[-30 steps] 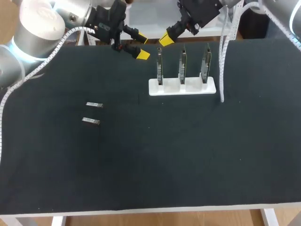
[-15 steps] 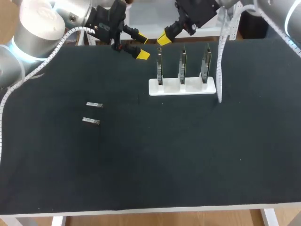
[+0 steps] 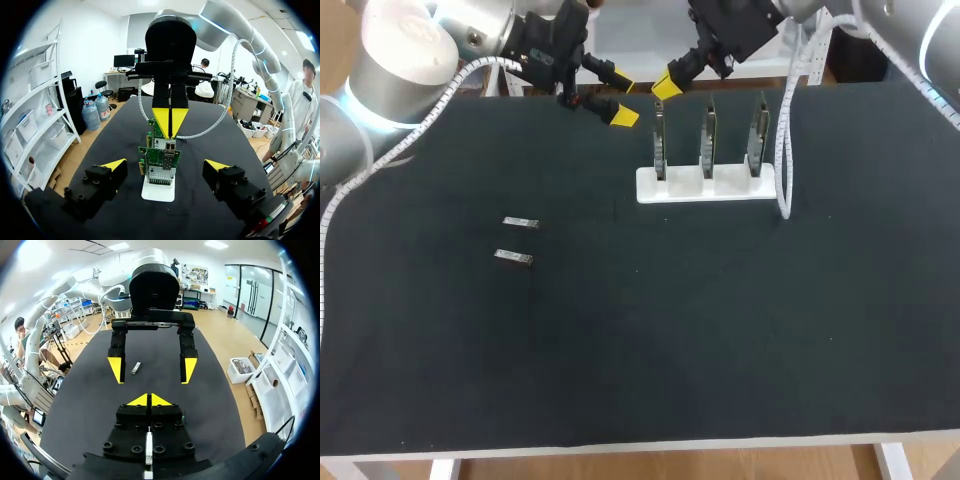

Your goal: Pick up the optical module with the left hand, and insert it into the network port with the right hand.

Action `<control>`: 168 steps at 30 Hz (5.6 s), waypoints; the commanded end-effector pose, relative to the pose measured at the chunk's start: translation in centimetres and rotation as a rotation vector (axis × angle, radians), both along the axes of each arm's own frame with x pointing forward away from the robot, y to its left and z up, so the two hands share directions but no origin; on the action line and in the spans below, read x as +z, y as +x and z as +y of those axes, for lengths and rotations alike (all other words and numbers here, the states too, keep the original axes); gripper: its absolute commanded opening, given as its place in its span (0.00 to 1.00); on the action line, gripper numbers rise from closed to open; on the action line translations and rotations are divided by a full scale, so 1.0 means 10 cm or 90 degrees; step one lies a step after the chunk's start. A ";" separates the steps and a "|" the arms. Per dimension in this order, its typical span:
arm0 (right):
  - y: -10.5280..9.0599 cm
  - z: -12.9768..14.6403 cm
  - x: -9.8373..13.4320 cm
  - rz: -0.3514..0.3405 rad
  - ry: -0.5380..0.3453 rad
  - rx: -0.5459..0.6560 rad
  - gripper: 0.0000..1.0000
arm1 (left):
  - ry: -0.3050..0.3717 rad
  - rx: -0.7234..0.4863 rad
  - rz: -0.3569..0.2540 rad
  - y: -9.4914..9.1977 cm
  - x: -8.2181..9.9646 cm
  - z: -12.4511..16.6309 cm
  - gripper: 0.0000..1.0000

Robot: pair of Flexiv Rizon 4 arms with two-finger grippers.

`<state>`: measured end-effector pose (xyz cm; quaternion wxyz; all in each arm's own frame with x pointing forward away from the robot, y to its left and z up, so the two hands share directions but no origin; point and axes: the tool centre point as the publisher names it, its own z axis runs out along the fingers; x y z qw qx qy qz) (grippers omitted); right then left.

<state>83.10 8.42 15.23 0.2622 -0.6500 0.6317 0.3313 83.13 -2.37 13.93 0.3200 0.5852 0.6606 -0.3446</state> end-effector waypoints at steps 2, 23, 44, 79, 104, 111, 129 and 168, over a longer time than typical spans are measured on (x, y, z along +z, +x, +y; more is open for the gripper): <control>0.11 0.03 -0.01 0.180 0.002 0.211 0.00 | 0.002 -0.002 0.001 0.02 0.00 0.00 1.00; 0.15 0.08 -0.10 0.194 -0.002 0.220 0.00 | 0.002 -0.002 0.001 0.02 0.00 0.00 1.00; 0.10 0.04 -0.09 0.201 0.011 0.218 0.00 | 0.002 -0.002 0.001 0.02 0.00 0.00 1.00; -0.41 -0.95 0.41 0.180 0.069 0.188 0.00 | 0.002 -0.002 0.001 0.02 0.00 0.00 1.00; -0.37 -1.17 0.28 0.188 0.050 0.160 0.00 | 0.002 -0.002 0.001 0.02 0.00 0.00 1.00; -0.30 -1.20 0.24 0.189 0.042 0.149 0.00 | 0.002 -0.002 0.001 0.02 0.00 0.00 1.00; -0.13 -1.21 0.20 0.185 0.029 0.146 0.00 | 0.002 -0.002 0.001 0.02 0.00 0.00 1.00; -0.08 -1.19 0.19 0.186 0.003 0.139 1.00 | 0.072 -0.077 -0.028 -0.02 0.06 0.17 1.00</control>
